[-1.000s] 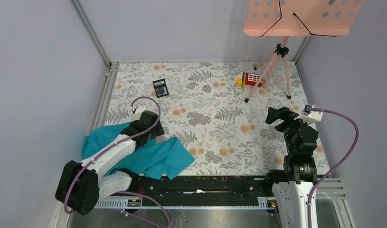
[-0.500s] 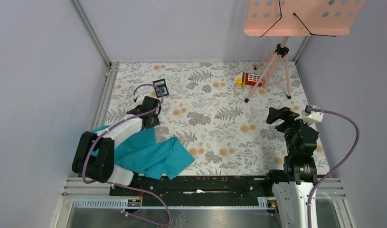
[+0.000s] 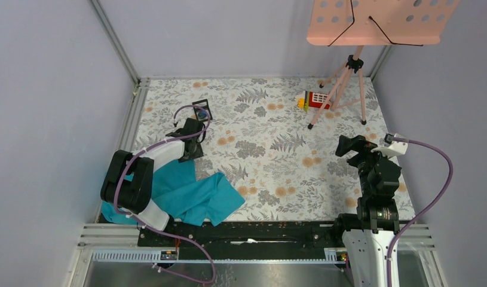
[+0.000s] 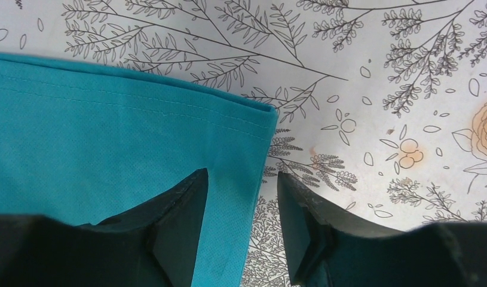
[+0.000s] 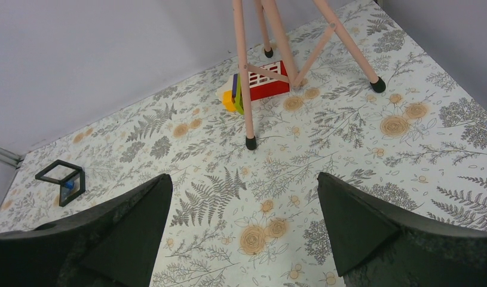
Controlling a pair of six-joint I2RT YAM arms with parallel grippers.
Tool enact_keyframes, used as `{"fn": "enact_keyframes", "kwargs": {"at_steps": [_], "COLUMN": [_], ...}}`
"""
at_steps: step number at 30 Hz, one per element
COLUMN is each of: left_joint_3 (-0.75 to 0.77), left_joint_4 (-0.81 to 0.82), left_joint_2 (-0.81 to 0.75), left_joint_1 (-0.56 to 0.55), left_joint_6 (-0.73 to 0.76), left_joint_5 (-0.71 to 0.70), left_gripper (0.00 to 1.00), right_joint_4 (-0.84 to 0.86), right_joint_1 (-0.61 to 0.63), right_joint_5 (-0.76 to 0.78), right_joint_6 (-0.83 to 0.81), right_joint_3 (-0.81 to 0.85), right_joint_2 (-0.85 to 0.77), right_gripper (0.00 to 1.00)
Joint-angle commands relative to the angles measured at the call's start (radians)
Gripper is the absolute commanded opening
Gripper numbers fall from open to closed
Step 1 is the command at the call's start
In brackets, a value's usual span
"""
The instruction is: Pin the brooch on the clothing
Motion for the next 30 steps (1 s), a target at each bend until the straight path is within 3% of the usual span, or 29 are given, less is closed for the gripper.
{"fn": "enact_keyframes", "kwargs": {"at_steps": [1, 3, 5, 7, 11, 16, 21, 26, 30], "left_joint_3": [0.036, 0.039, 0.034, 0.029, 0.015, -0.02, -0.016, 0.088, 0.194], "left_joint_4": [0.004, 0.007, 0.016, 0.021, 0.028, 0.04, 0.005, -0.099, -0.208], "left_joint_2": [0.017, 0.034, 0.047, 0.051, 0.023, -0.126, -0.387, -0.571, -0.6], "left_joint_1": [0.009, 0.016, 0.022, 0.022, 0.024, 0.018, 0.014, 0.022, 0.028], "left_joint_6": [0.01, 0.015, 0.016, 0.011, 0.004, -0.005, -0.019, 0.017, 0.072], "left_joint_5": [-0.05, -0.02, 0.018, 0.03, 0.035, 0.076, 0.105, 0.126, 0.162], "left_gripper": [0.52, 0.5, 0.4, 0.37, 0.01, 0.0, 0.0, 0.0, 0.0], "right_joint_4": [0.014, 0.014, 0.014, 0.012, 0.012, 0.016, 0.056, 0.09, 0.068], "right_joint_1": [0.003, 0.004, 0.005, 0.004, 0.004, 0.005, 0.006, 0.017, 0.091], "right_joint_5": [0.023, 0.023, 0.024, 0.026, 0.028, -0.028, -0.26, -0.462, -0.506], "right_joint_6": [-0.007, -0.006, -0.006, -0.006, -0.006, -0.012, -0.032, 0.021, 0.035], "right_joint_3": [0.019, 0.018, 0.019, 0.019, 0.019, 0.02, 0.027, 0.051, 0.09], "right_joint_2": [-0.006, -0.006, -0.008, -0.006, -0.006, 0.005, 0.059, 0.165, 0.266], "right_gripper": [0.99, 0.99, 0.99, 0.99, 0.99, 0.99, 0.99, 0.98, 0.98]}}
